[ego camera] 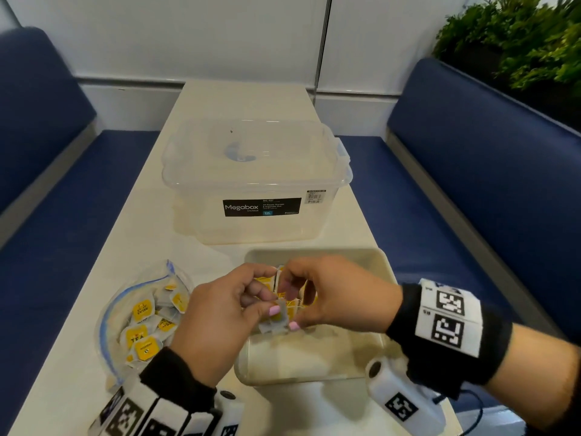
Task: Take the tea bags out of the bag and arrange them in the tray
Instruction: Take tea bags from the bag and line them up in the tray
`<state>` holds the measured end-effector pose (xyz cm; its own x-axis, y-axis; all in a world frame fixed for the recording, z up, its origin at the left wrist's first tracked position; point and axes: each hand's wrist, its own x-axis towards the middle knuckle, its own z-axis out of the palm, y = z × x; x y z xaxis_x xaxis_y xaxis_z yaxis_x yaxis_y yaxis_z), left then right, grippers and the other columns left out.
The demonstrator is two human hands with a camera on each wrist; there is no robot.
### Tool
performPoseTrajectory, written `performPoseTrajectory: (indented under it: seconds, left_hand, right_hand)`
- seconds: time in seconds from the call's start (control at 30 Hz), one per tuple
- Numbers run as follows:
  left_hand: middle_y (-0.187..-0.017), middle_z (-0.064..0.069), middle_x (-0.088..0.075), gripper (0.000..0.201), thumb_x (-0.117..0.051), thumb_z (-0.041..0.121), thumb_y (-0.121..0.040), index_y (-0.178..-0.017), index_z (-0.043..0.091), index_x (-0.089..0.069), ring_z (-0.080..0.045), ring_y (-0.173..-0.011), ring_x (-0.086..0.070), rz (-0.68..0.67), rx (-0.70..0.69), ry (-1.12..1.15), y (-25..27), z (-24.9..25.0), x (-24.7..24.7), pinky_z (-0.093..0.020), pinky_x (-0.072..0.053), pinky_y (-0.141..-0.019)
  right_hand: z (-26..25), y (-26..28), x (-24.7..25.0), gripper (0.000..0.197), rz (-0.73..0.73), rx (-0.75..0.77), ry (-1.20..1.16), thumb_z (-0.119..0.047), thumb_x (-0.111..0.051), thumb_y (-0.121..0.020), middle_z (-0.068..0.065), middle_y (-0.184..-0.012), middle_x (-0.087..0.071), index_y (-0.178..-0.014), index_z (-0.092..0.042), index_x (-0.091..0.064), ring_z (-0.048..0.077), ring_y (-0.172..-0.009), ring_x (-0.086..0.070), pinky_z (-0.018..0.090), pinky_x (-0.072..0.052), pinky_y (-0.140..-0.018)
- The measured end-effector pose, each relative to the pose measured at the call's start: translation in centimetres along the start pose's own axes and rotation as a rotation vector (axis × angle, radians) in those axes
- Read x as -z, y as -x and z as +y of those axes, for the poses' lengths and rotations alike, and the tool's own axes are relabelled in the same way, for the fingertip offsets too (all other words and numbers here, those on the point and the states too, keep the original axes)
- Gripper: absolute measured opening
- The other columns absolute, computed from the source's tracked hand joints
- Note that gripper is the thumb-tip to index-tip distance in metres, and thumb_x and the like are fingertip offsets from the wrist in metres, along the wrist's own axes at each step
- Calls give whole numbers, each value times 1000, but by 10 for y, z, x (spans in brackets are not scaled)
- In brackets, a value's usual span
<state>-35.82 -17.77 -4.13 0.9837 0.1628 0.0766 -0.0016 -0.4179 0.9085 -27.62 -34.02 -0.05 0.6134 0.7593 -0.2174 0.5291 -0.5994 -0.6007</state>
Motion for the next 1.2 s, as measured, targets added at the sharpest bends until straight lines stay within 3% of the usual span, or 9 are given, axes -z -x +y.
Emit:
performPoseTrajectory:
  seconds: [0.1, 0.27, 0.47, 0.6, 0.7, 0.8, 0.9, 1.07, 1.2]
  left_hand:
    - [-78, 10, -68, 48, -77, 1, -70, -88, 44, -66, -7, -61, -62, 1, 6, 79, -4, 8, -3, -15, -51, -63]
    - [-84, 10, -66, 48, -82, 12, -65, -98, 41, -61, -5, -70, -63, 31, 6, 133, 2, 9, -8, -13, -50, -62]
    - [-77, -1, -68, 41, -71, 3, -77, -105, 30, -58, -14, -71, -67, -22, 109, 275, 4, -1, -15, -25, -53, -63]
    - [-77, -4, -70, 38, -69, 1, -78, -103, 27, -59, -15, -70, -68, -38, 113, 305, 0, 2, -16, -21, -51, -57]
    - [-77, -1, -71, 37, -71, 3, -78, -102, 30, -60, -13, -67, -68, -44, 79, 270, -1, 5, -17, -19, -50, -56]
    - [-78, 0, -72, 37, -73, 6, -77, -100, 33, -60, -14, -69, -68, -45, 60, 243, 2, 7, -17, -20, -51, -59]
    - [-77, -1, -72, 38, -75, 8, -74, -99, 32, -60, -12, -68, -68, -57, 56, 249, 5, 9, -21, -20, -51, -63]
    - [-87, 0, -72, 57, -84, 35, -49, -101, 40, -60, -16, -81, -69, -181, 102, 230, 17, 3, -27, -32, -56, -75]
    - [-82, 5, -69, 53, -83, 8, -64, -95, 46, -61, -8, -73, -64, -234, 58, 74, 24, -5, -29, -26, -53, -68]
  right_hand:
    - [9, 0, -12, 29, 101, -21, -106, -15, -76, -74, -13, -68, -58, -84, -31, -54, 3, -62, -54, 29, -50, -67]
    - [18, 12, -31, 35, 255, -39, -288, -11, -78, -72, -18, -58, -57, -65, -36, -53, -2, -55, -52, 15, -41, -57]
    - [22, 20, -34, 29, 268, -72, -577, 3, -74, -75, -3, -64, -60, -79, -20, -56, 10, -58, -58, 35, -55, -66]
    - [22, 19, -27, 25, 261, -76, -428, -19, -76, -77, -6, -73, -58, -85, -32, -56, 5, -60, -53, 31, -50, -67]
    - [20, 21, -22, 17, 235, -46, -366, -24, -69, -83, 4, -88, -64, -95, -30, -59, 15, -71, -58, 38, -53, -77]
    - [19, 25, -20, 13, 237, -46, -397, -31, -70, -82, 1, -82, -66, -93, -26, -64, 10, -68, -57, 35, -52, -74]
    - [21, 27, -21, 8, 276, -56, -413, -24, -69, -84, -4, -69, -62, -80, -27, -63, 6, -62, -55, 37, -52, -69]
    - [23, 37, -29, 13, 295, -28, -534, -13, -67, -85, 5, -68, -61, -77, -20, -63, 11, -62, -56, 31, -51, -63]
    - [26, 47, -38, 15, 254, -16, -410, -22, -68, -83, -1, -73, -64, -75, -32, -61, 10, -66, -56, 34, -51, -67]
